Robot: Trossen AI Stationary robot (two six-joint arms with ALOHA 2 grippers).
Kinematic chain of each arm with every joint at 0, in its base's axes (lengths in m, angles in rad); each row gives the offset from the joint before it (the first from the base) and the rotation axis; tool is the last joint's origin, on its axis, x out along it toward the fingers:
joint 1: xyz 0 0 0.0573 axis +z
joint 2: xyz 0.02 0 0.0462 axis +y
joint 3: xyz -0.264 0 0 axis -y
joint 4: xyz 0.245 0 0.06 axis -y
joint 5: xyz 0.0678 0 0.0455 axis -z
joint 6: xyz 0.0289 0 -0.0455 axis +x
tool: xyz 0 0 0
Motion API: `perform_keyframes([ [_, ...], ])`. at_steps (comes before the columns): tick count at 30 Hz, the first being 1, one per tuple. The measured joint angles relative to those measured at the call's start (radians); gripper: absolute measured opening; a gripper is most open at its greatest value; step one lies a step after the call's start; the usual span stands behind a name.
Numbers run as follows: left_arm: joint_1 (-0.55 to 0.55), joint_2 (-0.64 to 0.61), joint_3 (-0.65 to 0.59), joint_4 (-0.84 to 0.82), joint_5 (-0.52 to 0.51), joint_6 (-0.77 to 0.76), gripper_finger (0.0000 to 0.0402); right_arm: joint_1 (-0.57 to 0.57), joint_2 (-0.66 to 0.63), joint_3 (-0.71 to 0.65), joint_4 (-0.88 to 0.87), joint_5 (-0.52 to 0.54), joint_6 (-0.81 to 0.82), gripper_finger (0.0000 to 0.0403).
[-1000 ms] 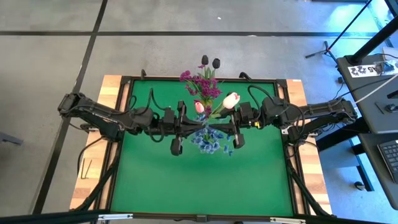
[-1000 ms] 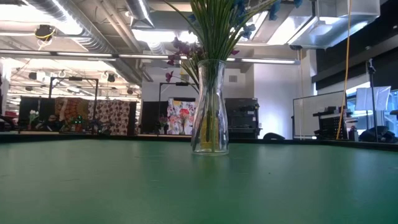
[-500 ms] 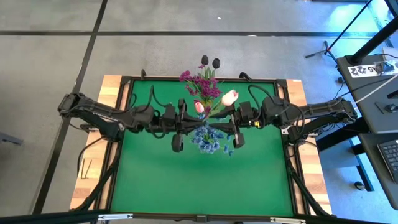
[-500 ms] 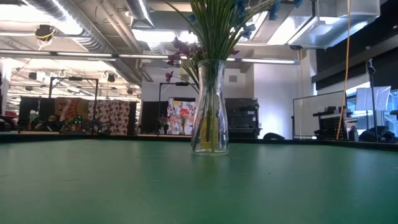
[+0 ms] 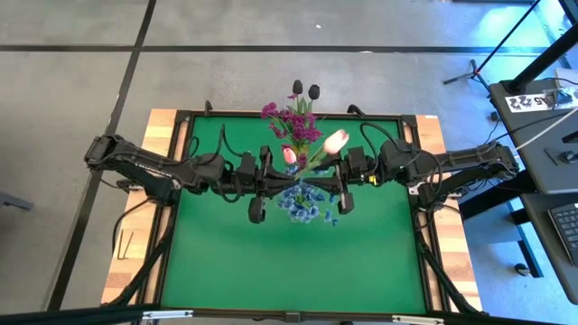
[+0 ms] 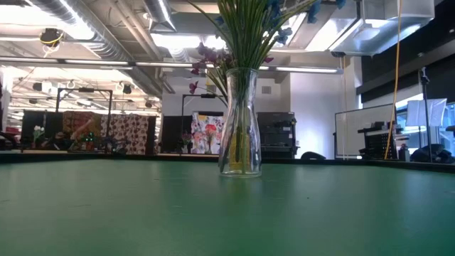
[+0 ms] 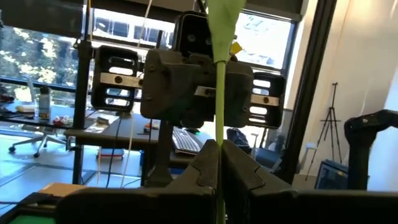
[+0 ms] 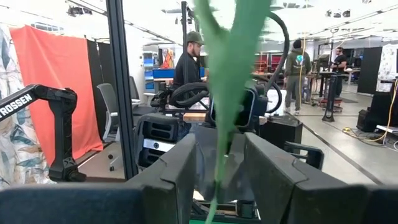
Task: Sort flowers into vase by color
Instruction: Put the pink flower into the transparent vase
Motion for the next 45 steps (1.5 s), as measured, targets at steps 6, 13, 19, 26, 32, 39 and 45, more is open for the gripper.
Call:
perform_keyframes([
  [6,0.001,0.000,0.000,-0.010,-0.003,0.000,0.0000,0.000,0.000,0.000,0.000,0.001,0.000,0.0127],
  [13,0.001,0.000,0.000,-0.030,-0.001,-0.017,0.0000,0.000,0.000,0.000,0.000,0.002,0.000,0.0051],
  [19,0.001,0.000,0.000,-0.037,-0.001,-0.025,0.0000,0.000,0.001,0.000,-0.007,0.001,-0.005,0.0009],
  [26,-0.005,-0.007,0.000,-0.042,-0.001,-0.021,0.0015,0.000,-0.002,0.014,-0.036,-0.004,-0.010,0.0005],
  [32,-0.050,-0.072,0.000,-0.039,-0.050,0.041,0.0069,0.002,-0.006,0.162,-0.238,-0.014,-0.029,0.0003],
  [39,-0.135,-0.190,0.002,-0.133,-0.209,0.119,0.0117,0.007,-0.013,0.389,-0.617,-0.028,-0.057,0.0001],
  [45,-0.193,-0.233,0.001,-0.226,-0.343,0.161,0.0127,0.100,-0.068,0.512,-0.845,0.129,-0.116,0.0001],
])
